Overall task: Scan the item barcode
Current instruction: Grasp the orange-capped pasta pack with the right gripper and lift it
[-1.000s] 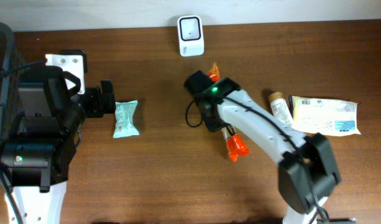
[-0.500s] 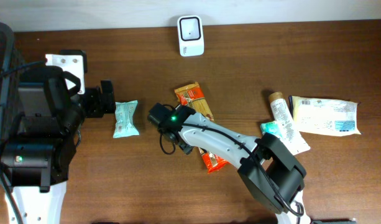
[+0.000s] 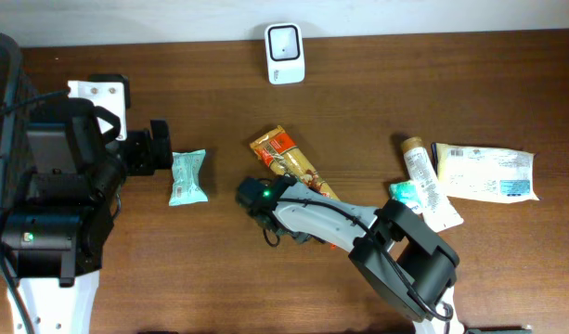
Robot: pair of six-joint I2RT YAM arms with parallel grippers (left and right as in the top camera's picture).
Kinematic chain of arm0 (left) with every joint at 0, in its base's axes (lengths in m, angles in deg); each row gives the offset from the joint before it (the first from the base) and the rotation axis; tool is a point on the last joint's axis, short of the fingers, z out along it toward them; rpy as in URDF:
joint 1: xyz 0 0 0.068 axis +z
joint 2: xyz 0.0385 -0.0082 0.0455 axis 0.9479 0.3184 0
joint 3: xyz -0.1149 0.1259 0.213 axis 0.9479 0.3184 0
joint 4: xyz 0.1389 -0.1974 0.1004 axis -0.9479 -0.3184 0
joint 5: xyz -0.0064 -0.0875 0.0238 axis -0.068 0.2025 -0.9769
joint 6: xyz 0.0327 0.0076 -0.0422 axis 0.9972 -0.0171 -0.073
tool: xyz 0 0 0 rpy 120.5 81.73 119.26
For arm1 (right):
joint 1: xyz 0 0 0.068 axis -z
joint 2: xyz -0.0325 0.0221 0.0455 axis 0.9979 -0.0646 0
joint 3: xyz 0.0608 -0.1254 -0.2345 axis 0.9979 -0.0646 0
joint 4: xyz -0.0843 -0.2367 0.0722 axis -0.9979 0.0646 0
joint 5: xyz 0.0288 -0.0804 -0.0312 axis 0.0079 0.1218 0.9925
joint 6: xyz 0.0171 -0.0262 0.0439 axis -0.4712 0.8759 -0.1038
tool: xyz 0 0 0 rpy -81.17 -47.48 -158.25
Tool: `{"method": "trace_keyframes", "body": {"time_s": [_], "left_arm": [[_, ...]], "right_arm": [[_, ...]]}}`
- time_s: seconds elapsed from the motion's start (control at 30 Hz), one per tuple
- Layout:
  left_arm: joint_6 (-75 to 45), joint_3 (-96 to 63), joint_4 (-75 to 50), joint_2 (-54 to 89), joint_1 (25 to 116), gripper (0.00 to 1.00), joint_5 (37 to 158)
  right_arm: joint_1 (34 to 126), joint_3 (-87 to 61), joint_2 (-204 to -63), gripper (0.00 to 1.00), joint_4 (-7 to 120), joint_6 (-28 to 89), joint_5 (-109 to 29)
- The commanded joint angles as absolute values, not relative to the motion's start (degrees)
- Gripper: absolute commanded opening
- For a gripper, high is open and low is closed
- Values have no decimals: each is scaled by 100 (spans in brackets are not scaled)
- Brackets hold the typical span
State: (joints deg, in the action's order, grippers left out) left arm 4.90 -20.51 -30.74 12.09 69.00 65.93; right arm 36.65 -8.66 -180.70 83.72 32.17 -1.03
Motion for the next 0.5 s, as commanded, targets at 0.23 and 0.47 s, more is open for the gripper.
{"method": "trace_keyframes", "body": {"time_s": [0.23,0.47], "left_arm": [[560,-2081,-3061,1174,6910,99,6551],[560,-2081,-3061,1174,6910,99,6551]], "right_arm": [[6155,56,-17832,4,8503,4575,-7064],[6788,-1078,-17832,40,7465,5045,-7466]]}}
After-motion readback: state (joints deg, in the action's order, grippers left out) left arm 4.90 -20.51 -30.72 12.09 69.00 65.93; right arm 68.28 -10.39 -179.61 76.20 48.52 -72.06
